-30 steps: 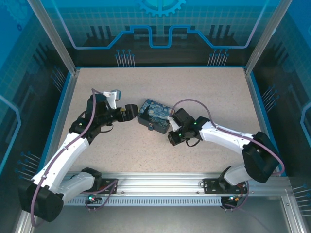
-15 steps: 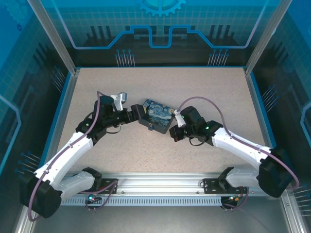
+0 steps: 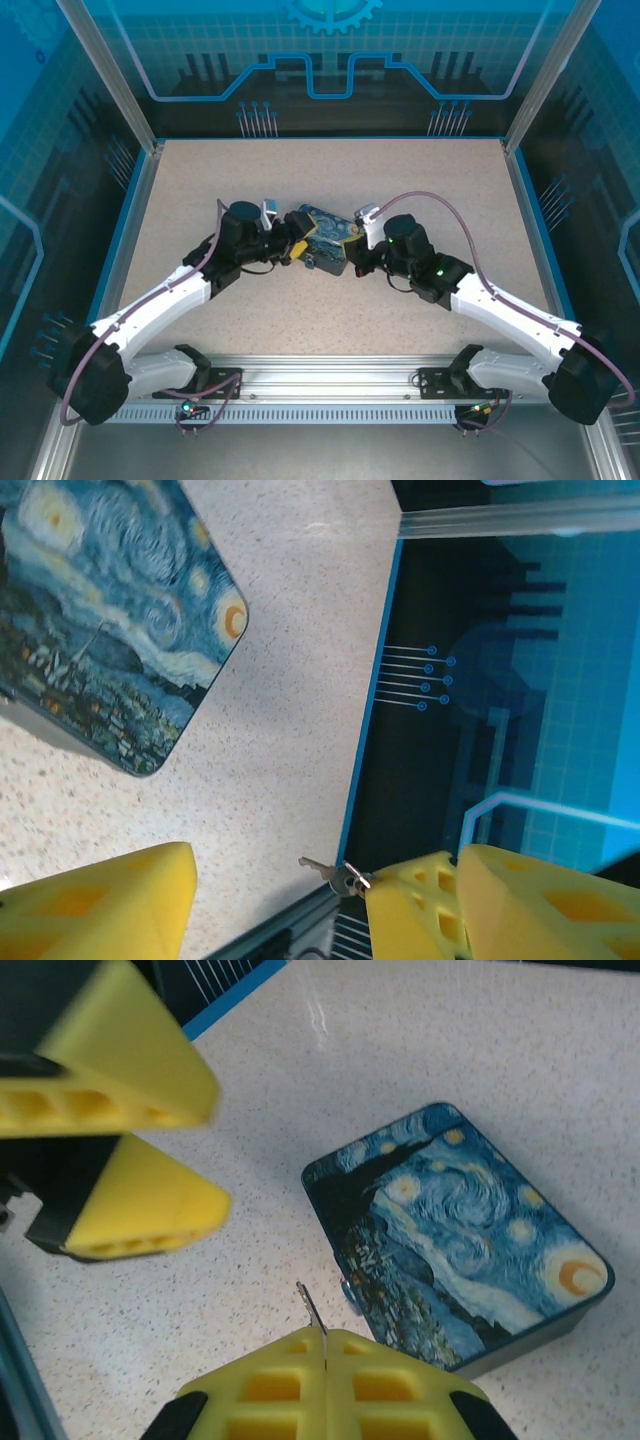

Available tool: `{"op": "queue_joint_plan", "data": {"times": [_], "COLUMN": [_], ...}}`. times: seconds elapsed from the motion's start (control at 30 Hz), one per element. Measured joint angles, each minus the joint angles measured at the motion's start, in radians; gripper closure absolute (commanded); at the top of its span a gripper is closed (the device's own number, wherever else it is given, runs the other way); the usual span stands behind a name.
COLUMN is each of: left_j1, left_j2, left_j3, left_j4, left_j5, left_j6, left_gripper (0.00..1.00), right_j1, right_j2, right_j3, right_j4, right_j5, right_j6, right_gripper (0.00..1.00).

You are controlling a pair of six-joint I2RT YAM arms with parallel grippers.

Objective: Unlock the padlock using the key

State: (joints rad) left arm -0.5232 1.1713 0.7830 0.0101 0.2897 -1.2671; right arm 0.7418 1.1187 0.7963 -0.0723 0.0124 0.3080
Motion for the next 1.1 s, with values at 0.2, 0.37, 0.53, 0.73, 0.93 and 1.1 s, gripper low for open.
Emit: {"op": "queue_joint_plan", "data": {"times": [0.2,0.37,0.53,0.73,0.93,1.1], "left_j1": [-0.046,-0.073,-0.089,-0.090,-0.095,-0.095], "left_j2": [0.029,0.056,0.080,0.095,0.109,0.109], "left_j3": [0.000,0.001,0.002,0.002,0.002,0.002], "left_j4": [0.020,0.043,0.053,0.076,0.092,0.093], "left_j5": [-0.035,-0.051,-0.058,-0.061,-0.062,-0.063], "left_j6": [-0.147,-0.210,-0.238,-0.254,-0.254,-0.252], "left_gripper": [0.39,0.44,0.52,0.62,0.77,0.90], "right_j1": [0.035,0.056,0.058,0.063,0.064,0.065], "right_j2": [0.028,0.071,0.076,0.076,0.076,0.077], "right_j3": [0.000,0.002,0.003,0.004,0.004,0.004], "right_j4": [0.062,0.066,0.067,0.077,0.090,0.090], "right_j5": [0.045,0.060,0.063,0.063,0.063,0.063], "right_j6": [-0.067,-0.105,-0.116,-0.119,-0.119,-0.119], "right_gripper": [1.00,1.00,1.00,1.00,1.00,1.00]}}
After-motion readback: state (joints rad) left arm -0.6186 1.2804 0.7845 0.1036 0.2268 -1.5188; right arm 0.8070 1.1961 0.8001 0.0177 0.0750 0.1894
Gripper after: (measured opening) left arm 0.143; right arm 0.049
